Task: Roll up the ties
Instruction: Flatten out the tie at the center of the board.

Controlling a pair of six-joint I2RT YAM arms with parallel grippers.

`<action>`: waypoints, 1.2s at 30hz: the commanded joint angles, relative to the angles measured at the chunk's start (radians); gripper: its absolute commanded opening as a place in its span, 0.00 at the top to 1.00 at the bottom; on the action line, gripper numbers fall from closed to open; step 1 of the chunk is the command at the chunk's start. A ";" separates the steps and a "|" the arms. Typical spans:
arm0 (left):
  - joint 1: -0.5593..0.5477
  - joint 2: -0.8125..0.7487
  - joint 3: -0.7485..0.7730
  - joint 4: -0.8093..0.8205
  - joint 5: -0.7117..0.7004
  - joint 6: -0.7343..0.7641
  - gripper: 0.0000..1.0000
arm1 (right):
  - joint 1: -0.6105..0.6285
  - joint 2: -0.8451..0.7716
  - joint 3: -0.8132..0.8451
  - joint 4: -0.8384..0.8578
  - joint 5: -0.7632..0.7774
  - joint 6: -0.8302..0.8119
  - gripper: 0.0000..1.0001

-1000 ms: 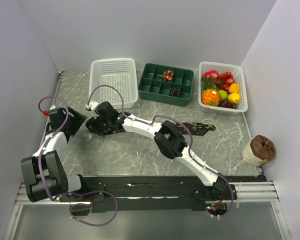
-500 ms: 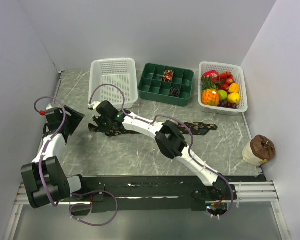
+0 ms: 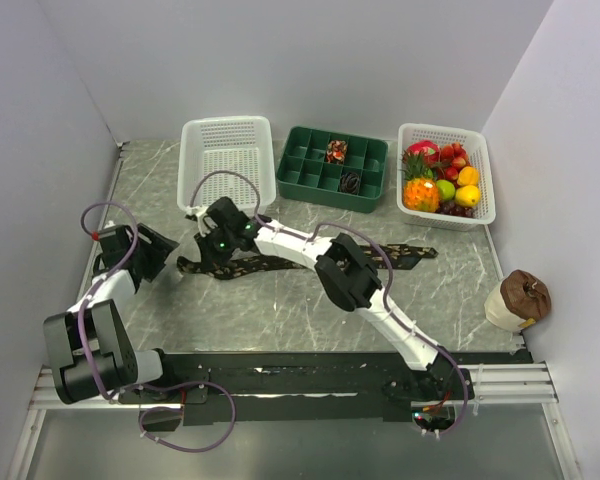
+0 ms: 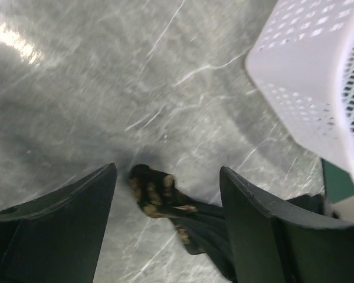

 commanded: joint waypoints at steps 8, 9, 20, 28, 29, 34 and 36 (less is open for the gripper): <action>-0.004 -0.029 -0.075 0.147 0.094 0.041 0.28 | -0.098 0.019 0.062 -0.074 -0.307 -0.010 1.00; -0.013 -0.024 -0.078 0.165 0.097 0.041 0.28 | -0.098 0.022 0.074 -0.082 -0.314 -0.018 1.00; -0.132 -0.026 -0.207 0.415 0.028 0.010 0.28 | -0.119 0.007 0.060 -0.087 -0.396 -0.026 1.00; -0.138 0.016 -0.235 0.488 0.033 -0.002 0.41 | -0.133 -0.004 0.028 -0.053 -0.417 -0.001 1.00; -0.139 0.020 -0.238 0.497 0.033 -0.007 0.42 | -0.133 -0.003 0.030 -0.052 -0.417 0.001 1.00; -0.141 0.048 -0.233 0.514 0.033 -0.013 0.47 | -0.134 -0.003 0.031 -0.055 -0.410 -0.001 1.00; -0.142 0.050 -0.232 0.514 0.036 -0.012 0.49 | -0.133 0.003 0.040 -0.059 -0.410 0.001 1.00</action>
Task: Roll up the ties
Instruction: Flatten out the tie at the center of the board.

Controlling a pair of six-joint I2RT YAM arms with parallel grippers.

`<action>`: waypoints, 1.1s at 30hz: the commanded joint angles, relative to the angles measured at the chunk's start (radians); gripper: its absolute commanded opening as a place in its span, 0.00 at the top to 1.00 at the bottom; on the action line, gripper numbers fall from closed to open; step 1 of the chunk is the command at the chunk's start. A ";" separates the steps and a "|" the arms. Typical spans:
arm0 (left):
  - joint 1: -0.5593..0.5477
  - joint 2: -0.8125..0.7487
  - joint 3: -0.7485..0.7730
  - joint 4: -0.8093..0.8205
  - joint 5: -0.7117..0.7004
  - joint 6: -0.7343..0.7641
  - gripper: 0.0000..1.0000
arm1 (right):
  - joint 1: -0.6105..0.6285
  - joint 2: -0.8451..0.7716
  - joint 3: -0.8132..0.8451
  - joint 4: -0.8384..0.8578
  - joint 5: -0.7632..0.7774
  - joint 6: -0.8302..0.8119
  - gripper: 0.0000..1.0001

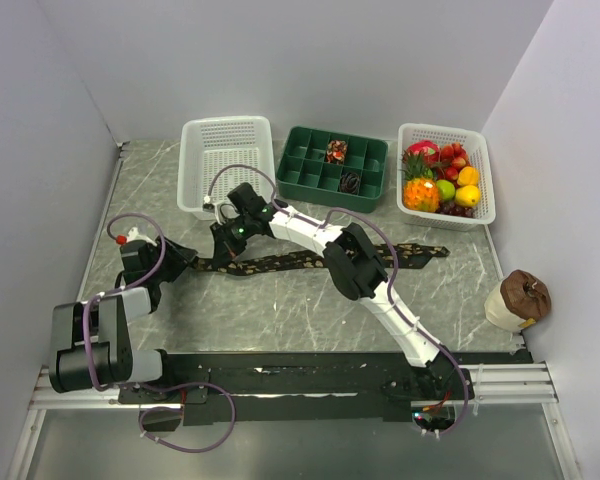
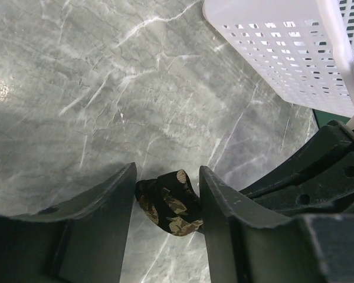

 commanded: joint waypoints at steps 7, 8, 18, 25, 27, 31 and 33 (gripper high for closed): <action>-0.016 0.018 0.010 0.066 -0.006 -0.006 0.57 | -0.005 -0.021 0.026 0.021 -0.015 0.009 1.00; -0.016 0.019 0.012 0.063 -0.009 -0.006 0.56 | -0.005 -0.024 0.018 0.027 -0.012 0.011 1.00; -0.017 -0.087 0.125 -0.241 -0.121 -0.046 0.16 | 0.005 -0.126 -0.131 0.118 0.259 0.040 1.00; -0.014 -0.033 0.217 -0.325 -0.052 -0.093 0.22 | 0.027 -0.211 -0.266 0.224 0.335 0.019 1.00; -0.016 0.004 0.222 -0.313 -0.029 -0.078 0.25 | 0.027 -0.212 -0.266 0.225 0.298 0.005 1.00; -0.014 0.002 0.191 -0.238 -0.014 -0.030 0.36 | 0.022 -0.222 -0.267 0.222 0.200 -0.033 1.00; -0.014 -0.022 0.152 -0.198 0.016 -0.010 0.39 | 0.021 -0.212 -0.244 0.186 0.153 -0.047 1.00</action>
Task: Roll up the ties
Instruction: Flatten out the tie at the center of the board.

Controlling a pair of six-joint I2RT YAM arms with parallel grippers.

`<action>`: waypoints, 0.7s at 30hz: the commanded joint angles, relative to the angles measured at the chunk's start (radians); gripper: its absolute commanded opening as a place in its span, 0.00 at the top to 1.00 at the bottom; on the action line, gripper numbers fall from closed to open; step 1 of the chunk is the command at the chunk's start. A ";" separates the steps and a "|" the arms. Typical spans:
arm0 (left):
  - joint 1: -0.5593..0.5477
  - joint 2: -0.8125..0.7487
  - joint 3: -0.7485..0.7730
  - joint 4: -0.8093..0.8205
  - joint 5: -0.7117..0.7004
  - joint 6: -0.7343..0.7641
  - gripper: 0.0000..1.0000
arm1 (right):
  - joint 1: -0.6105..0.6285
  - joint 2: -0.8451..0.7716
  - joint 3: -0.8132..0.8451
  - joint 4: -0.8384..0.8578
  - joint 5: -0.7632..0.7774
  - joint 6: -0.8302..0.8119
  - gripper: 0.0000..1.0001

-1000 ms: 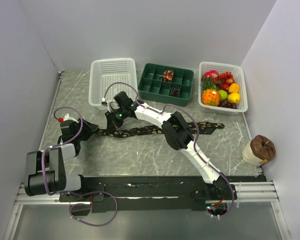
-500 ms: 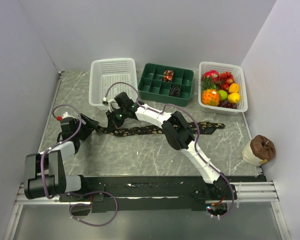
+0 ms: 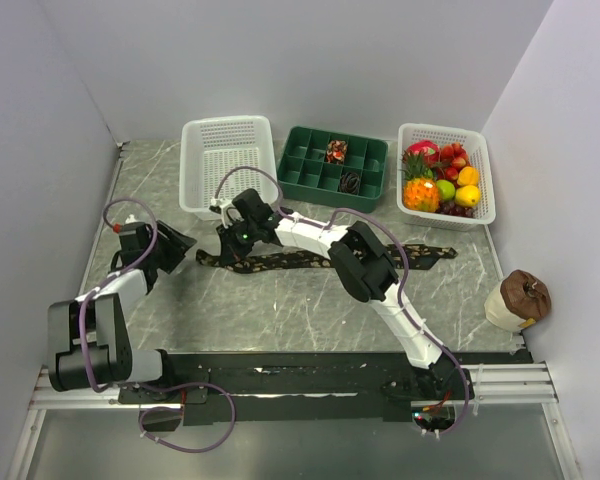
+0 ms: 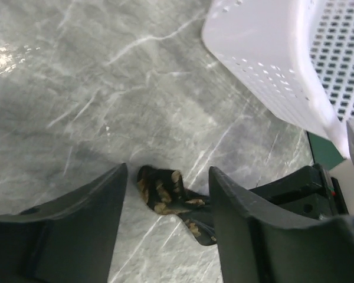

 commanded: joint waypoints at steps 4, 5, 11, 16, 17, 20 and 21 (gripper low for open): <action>0.000 -0.053 -0.108 0.183 0.091 0.040 0.39 | -0.004 -0.044 0.090 -0.068 -0.151 -0.077 1.00; 0.000 -0.052 -0.128 0.214 0.102 0.033 0.40 | -0.005 -0.047 0.084 -0.066 -0.151 -0.073 1.00; -0.001 -0.038 -0.162 0.245 0.120 -0.003 0.42 | -0.010 -0.065 0.063 -0.045 -0.146 -0.057 1.00; -0.001 -0.012 -0.162 0.289 0.122 -0.026 0.54 | -0.010 -0.062 0.055 -0.034 -0.140 -0.044 1.00; -0.004 0.002 -0.159 0.294 0.122 -0.029 0.58 | -0.010 -0.061 0.055 -0.033 -0.140 -0.044 1.00; -0.003 0.017 -0.154 0.298 0.105 -0.028 0.73 | -0.005 -0.049 0.061 -0.030 -0.134 -0.033 1.00; -0.003 0.020 -0.152 0.303 0.105 -0.026 0.78 | -0.005 -0.044 0.060 -0.023 -0.134 -0.027 1.00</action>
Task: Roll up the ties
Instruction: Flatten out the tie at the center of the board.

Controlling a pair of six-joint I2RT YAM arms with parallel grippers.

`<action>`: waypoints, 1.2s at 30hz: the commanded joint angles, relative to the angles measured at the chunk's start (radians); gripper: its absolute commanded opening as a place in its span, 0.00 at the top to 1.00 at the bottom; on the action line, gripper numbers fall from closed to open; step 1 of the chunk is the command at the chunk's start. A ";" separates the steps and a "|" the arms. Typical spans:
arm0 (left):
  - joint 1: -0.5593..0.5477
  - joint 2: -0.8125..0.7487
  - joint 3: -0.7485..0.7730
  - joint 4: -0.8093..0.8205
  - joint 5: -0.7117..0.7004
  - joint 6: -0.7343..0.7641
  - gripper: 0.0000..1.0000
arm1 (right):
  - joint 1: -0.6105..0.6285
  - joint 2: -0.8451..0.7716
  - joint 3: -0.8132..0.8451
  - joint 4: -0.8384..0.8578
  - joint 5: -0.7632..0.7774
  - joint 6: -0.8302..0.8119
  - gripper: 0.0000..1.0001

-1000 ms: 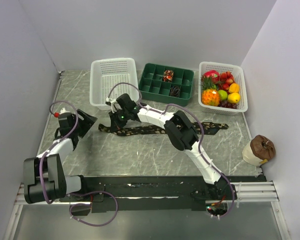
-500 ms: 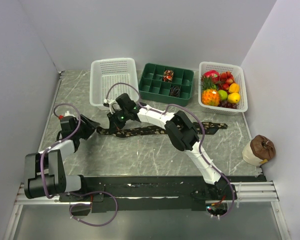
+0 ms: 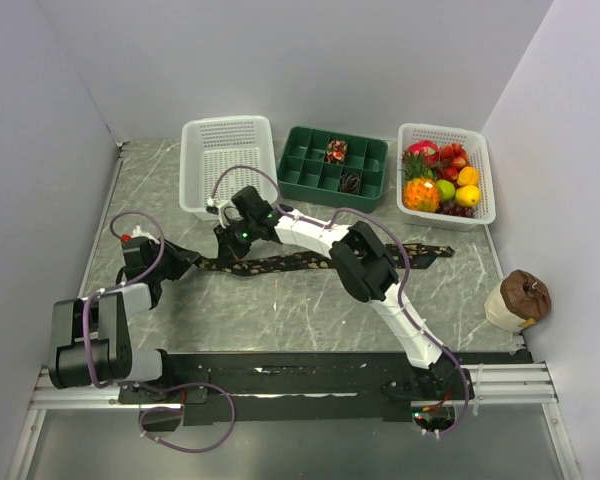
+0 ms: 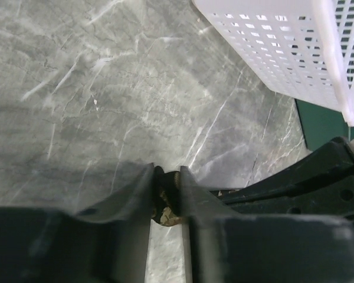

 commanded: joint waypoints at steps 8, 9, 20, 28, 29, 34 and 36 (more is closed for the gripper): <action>-0.004 0.014 0.073 -0.065 -0.065 0.050 0.99 | 0.021 -0.042 0.033 0.047 0.050 0.051 0.82; -0.007 0.006 0.084 -0.091 -0.080 0.062 0.99 | 0.021 -0.054 0.016 0.050 0.063 0.054 0.77; -0.043 -0.066 0.193 -0.320 -0.266 0.167 0.99 | -0.014 -0.278 -0.225 0.256 0.111 0.131 0.41; -0.060 -0.003 0.237 -0.380 -0.307 0.116 0.99 | 0.003 -0.257 -0.222 0.268 0.108 0.120 0.45; -0.060 0.006 0.237 -0.372 -0.278 0.109 0.99 | 0.010 -0.240 -0.204 0.256 0.114 0.099 0.43; -0.061 0.041 0.243 -0.332 -0.205 0.075 0.99 | 0.035 -0.166 -0.132 0.228 0.140 0.045 0.20; -0.061 0.037 0.245 -0.331 -0.186 0.070 0.99 | 0.044 -0.136 -0.103 0.230 0.133 0.030 0.14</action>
